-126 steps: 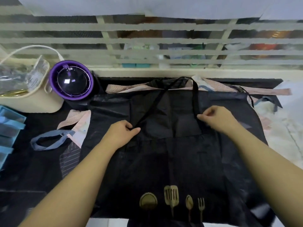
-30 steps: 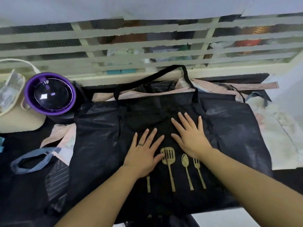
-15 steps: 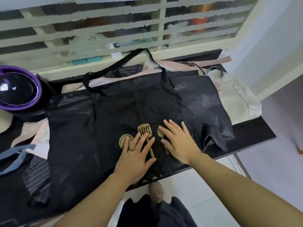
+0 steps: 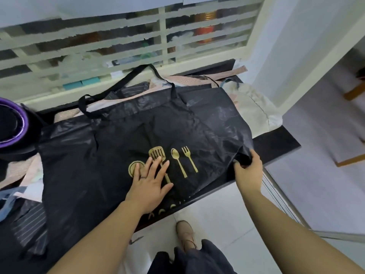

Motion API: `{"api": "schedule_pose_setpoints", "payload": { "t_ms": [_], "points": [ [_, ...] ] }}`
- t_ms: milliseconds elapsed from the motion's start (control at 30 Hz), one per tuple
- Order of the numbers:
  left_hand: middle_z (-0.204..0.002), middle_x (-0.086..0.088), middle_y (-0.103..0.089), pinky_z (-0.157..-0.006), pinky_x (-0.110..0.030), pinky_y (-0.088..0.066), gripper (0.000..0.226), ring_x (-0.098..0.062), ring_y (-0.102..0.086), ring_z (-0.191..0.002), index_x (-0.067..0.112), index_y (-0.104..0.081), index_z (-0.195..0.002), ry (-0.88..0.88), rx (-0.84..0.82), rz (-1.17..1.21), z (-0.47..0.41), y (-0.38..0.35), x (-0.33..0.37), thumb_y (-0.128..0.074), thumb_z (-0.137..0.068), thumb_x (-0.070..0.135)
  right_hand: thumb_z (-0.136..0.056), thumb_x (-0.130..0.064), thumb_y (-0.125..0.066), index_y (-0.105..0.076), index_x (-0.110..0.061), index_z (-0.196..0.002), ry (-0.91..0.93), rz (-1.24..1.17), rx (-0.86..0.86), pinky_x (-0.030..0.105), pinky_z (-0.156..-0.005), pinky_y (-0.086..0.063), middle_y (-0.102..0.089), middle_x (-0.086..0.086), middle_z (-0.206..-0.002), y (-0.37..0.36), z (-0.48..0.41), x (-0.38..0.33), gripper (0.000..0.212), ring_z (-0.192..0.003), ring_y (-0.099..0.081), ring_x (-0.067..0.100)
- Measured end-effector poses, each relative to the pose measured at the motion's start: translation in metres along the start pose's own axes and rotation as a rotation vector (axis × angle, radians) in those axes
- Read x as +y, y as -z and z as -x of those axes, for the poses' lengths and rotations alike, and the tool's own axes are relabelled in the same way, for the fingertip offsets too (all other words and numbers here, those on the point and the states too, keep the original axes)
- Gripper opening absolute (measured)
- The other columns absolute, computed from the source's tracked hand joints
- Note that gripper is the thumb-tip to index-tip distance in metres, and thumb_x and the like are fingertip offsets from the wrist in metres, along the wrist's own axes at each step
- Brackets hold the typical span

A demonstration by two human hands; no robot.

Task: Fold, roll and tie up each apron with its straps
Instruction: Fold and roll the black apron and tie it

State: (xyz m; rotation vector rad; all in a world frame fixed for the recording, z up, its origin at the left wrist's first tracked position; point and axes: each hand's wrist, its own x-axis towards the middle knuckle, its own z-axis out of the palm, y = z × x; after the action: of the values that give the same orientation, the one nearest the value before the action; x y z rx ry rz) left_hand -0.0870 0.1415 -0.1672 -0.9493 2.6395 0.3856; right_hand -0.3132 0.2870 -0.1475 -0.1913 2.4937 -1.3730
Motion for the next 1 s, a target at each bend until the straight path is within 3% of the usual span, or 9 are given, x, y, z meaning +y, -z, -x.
{"api": "schedule_pose_setpoints", "payload": {
  "t_ms": [67, 133, 300, 400, 500, 700, 800, 867, 1000],
  "points": [
    [-0.158, 0.006, 0.022, -0.114, -0.046, 0.018, 0.087, -0.018, 0.028, -0.143, 0.034, 0.020, -0.148, 0.002, 0.009, 0.002, -0.001, -0.001, -0.001, 0.017, -0.069, 0.069, -0.089, -0.013, -0.062, -0.059, -0.017, -0.119, -0.058, -0.120, -0.043, 0.035, -0.082, -0.052, -0.061, 0.001, -0.105, 0.003, -0.015, -0.003, 0.030, -0.077, -0.061, 0.011],
    [-0.158, 0.006, 0.022, -0.114, -0.046, 0.018, 0.088, -0.018, 0.028, -0.142, 0.033, 0.020, -0.148, 0.005, 0.011, -0.009, -0.002, -0.001, -0.001, 0.017, -0.068, 0.069, -0.092, -0.011, -0.059, -0.062, -0.016, -0.097, -0.187, -0.339, -0.072, 0.030, -0.071, -0.055, -0.065, 0.006, -0.089, 0.013, -0.024, -0.014, 0.008, -0.068, -0.062, 0.011],
    [-0.157, 0.006, 0.023, -0.113, -0.047, 0.019, 0.091, -0.015, 0.030, -0.140, 0.033, 0.020, -0.148, -0.001, -0.007, -0.015, -0.001, 0.002, -0.003, 0.018, -0.066, 0.071, -0.090, 0.001, -0.053, -0.058, -0.006, -0.094, -0.143, -0.637, -0.244, 0.021, -0.052, -0.048, -0.065, 0.006, -0.070, 0.046, -0.039, -0.042, 0.010, -0.057, -0.063, 0.016],
    [-0.158, 0.004, 0.022, -0.113, -0.047, 0.018, 0.094, -0.015, 0.030, -0.139, 0.032, 0.028, -0.143, -0.011, -0.005, -0.021, -0.003, 0.003, -0.003, 0.022, -0.060, 0.077, -0.088, 0.001, -0.049, -0.061, -0.002, -0.087, 0.000, -0.347, -0.331, 0.022, -0.054, -0.050, -0.065, 0.008, -0.068, 0.067, -0.049, -0.061, 0.012, -0.056, -0.062, 0.018],
    [-0.157, 0.004, 0.024, -0.113, -0.047, 0.018, 0.092, -0.012, 0.032, -0.136, 0.031, 0.025, -0.145, -0.003, -0.024, -0.013, -0.003, 0.003, -0.003, 0.020, -0.062, 0.071, -0.085, -0.002, -0.054, -0.049, -0.008, -0.063, 0.080, -0.004, -0.433, 0.020, -0.052, -0.047, -0.045, -0.003, -0.050, 0.083, -0.066, -0.079, 0.023, -0.050, -0.045, 0.016],
    [-0.157, 0.005, 0.026, -0.112, -0.046, 0.020, 0.092, -0.011, 0.034, -0.134, 0.031, 0.026, -0.145, -0.010, -0.024, 0.005, -0.002, 0.005, -0.002, 0.019, -0.062, 0.070, -0.086, -0.021, -0.065, -0.039, -0.014, -0.057, 0.134, 0.666, -0.594, 0.028, -0.054, -0.029, -0.038, 0.002, -0.057, 0.099, -0.098, -0.072, 0.040, -0.055, -0.033, 0.017],
    [-0.157, 0.005, 0.026, -0.113, -0.046, 0.020, 0.091, -0.011, 0.034, -0.135, 0.031, 0.026, -0.145, -0.013, -0.029, -0.003, -0.001, 0.004, -0.003, 0.019, -0.063, 0.070, -0.093, -0.018, -0.056, -0.060, -0.007, -0.078, 0.158, 1.046, -0.581, 0.031, -0.069, -0.041, -0.057, 0.008, -0.083, 0.091, -0.102, -0.055, 0.019, -0.077, -0.053, 0.022],
    [-0.157, 0.006, 0.026, -0.114, -0.046, 0.019, 0.090, -0.011, 0.034, -0.135, 0.030, 0.031, -0.140, -0.016, -0.024, -0.002, -0.002, 0.003, -0.005, 0.020, -0.062, 0.075, -0.092, -0.005, -0.050, -0.065, -0.005, -0.109, 0.146, 1.067, -0.423, 0.031, -0.082, -0.045, -0.062, 0.012, -0.113, 0.083, -0.098, -0.043, 0.022, -0.103, -0.057, 0.029],
    [-0.157, 0.006, 0.023, -0.113, -0.044, 0.020, 0.095, -0.013, 0.032, -0.138, 0.034, 0.030, -0.139, -0.042, 0.020, 0.005, -0.002, -0.005, -0.010, 0.036, -0.055, 0.079, -0.085, 0.001, -0.052, -0.051, -0.009, -0.129, 0.323, 0.769, -0.104, 0.045, -0.101, -0.039, -0.034, 0.016, -0.145, 0.065, -0.071, -0.027, 0.045, -0.126, -0.037, 0.036]
  ]
}}
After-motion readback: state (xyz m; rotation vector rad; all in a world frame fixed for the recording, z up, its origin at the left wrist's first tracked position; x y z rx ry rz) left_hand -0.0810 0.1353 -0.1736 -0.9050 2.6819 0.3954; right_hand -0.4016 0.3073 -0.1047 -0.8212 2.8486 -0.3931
